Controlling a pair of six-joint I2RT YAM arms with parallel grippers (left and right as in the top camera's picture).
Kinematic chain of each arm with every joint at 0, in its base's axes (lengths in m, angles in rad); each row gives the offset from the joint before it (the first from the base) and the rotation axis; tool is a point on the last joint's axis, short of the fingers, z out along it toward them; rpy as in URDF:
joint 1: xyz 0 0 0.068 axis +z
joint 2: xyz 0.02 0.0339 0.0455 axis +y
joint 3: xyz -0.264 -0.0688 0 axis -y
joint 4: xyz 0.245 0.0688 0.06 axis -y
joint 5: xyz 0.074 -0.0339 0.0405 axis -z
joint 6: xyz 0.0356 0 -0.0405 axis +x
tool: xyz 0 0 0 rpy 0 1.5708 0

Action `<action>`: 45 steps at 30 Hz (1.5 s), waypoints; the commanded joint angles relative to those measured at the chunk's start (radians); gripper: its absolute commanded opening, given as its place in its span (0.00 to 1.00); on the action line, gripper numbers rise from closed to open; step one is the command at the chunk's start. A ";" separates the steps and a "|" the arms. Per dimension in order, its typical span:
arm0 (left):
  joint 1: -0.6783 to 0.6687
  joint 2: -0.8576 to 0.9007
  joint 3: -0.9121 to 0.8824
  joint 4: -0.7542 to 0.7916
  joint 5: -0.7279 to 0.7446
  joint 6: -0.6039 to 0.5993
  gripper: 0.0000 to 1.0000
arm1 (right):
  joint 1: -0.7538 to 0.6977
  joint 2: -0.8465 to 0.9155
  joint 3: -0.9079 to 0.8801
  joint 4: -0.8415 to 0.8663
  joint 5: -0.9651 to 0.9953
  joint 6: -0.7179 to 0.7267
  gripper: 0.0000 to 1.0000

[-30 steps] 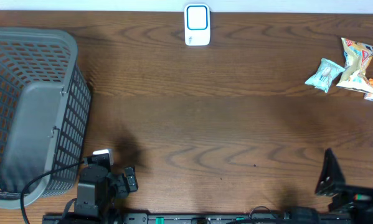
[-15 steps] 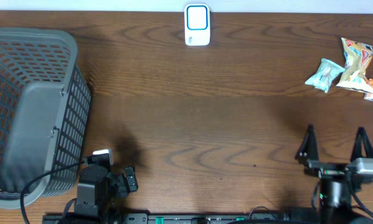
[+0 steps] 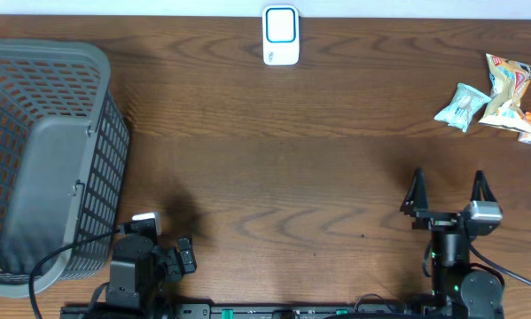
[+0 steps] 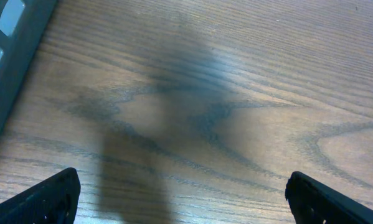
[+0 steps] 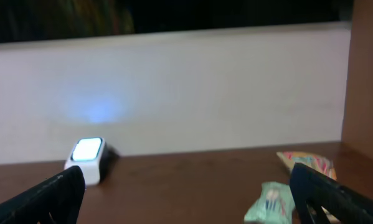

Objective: Scan the item barcode

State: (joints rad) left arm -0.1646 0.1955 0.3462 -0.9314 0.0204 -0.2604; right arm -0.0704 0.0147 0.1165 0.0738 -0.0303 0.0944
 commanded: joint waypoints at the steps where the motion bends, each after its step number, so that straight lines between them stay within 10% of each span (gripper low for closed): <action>1: 0.005 -0.002 0.005 -0.002 -0.005 0.012 0.98 | 0.007 -0.010 -0.029 0.006 0.002 0.005 0.99; 45: 0.005 -0.002 0.005 -0.003 -0.005 0.012 0.98 | 0.013 -0.008 -0.111 -0.147 0.002 0.005 0.99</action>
State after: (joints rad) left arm -0.1646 0.1955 0.3462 -0.9314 0.0204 -0.2604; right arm -0.0509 0.0120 0.0071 -0.0696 -0.0299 0.0944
